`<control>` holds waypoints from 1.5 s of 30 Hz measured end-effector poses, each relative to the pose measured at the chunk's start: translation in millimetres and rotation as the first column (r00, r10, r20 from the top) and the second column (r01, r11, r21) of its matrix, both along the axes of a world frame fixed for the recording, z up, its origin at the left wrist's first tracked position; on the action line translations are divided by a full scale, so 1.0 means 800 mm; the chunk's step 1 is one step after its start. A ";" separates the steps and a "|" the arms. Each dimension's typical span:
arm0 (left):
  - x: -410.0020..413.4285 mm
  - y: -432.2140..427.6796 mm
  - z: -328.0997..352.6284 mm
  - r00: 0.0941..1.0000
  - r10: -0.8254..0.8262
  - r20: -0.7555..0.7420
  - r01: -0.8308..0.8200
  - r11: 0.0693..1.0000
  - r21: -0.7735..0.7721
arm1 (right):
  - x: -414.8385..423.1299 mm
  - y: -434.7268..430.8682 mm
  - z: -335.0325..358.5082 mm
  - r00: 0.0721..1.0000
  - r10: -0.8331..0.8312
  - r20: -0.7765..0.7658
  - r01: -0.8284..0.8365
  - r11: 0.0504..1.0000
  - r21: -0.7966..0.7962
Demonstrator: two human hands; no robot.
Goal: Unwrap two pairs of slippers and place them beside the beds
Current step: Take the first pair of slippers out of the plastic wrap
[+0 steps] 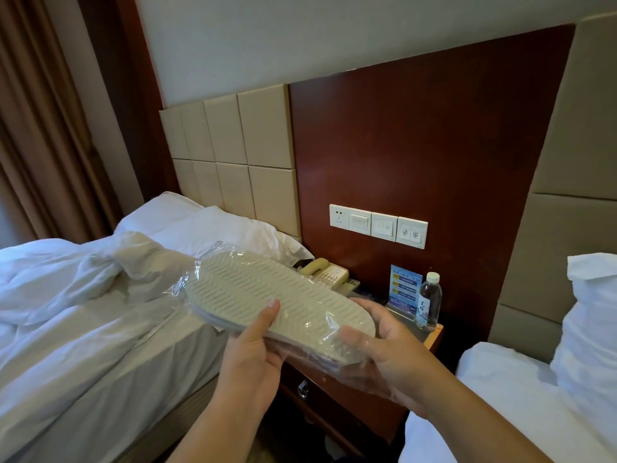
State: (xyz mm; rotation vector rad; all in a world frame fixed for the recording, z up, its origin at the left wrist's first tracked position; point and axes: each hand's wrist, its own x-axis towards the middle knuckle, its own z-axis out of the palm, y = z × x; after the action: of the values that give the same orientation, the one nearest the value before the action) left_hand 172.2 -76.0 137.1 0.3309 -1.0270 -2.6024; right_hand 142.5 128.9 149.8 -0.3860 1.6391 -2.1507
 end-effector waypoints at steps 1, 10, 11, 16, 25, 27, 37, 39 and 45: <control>0.000 0.000 0.001 1.000 0.006 0.004 -0.006 1.000 -0.007 | 0.001 0.000 0.000 1.000 0.005 0.001 -0.005 1.000 0.000; 0.002 -0.025 0.015 0.997 0.076 0.013 -0.076 0.997 -0.008 | 0.000 0.016 0.007 0.999 -0.029 -0.019 0.031 0.995 0.090; 0.003 -0.024 0.014 0.997 0.069 0.017 -0.069 0.998 -0.010 | 0.001 0.015 0.006 0.999 -0.038 -0.017 0.039 0.995 0.091; 0.004 -0.019 0.012 0.999 0.040 0.024 -0.040 0.999 0.004 | 0.005 0.011 0.004 0.998 -0.068 0.001 0.068 0.996 0.060; 0.005 -0.049 0.013 0.993 0.114 0.042 -0.113 0.994 -0.008 | -0.001 0.033 0.013 0.999 0.044 -0.018 -0.039 0.974 0.223; 0.004 -0.045 0.014 0.993 0.103 0.055 -0.102 0.995 -0.011 | 0.000 0.030 0.017 0.994 0.110 -0.027 -0.100 0.963 0.252; 0.020 0.020 -0.006 0.990 0.058 0.126 -0.054 0.998 -0.033 | 0.007 0.016 0.008 0.999 0.032 -0.011 -0.030 0.988 0.149; 0.019 0.035 -0.013 0.990 0.025 0.142 -0.026 1.000 0.002 | 0.010 0.016 0.007 0.999 0.041 -0.004 -0.040 0.988 0.150; 0.002 -0.003 0.006 0.975 0.167 0.145 -0.173 0.984 0.033 | 0.008 0.021 0.011 0.998 0.063 -0.005 -0.061 0.984 0.166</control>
State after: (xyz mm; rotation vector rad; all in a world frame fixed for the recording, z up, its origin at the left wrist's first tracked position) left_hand 173.6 -78.6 141.9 0.5958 -0.9409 -2.4792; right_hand 148.9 145.5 158.6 -0.3928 1.7723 -1.9534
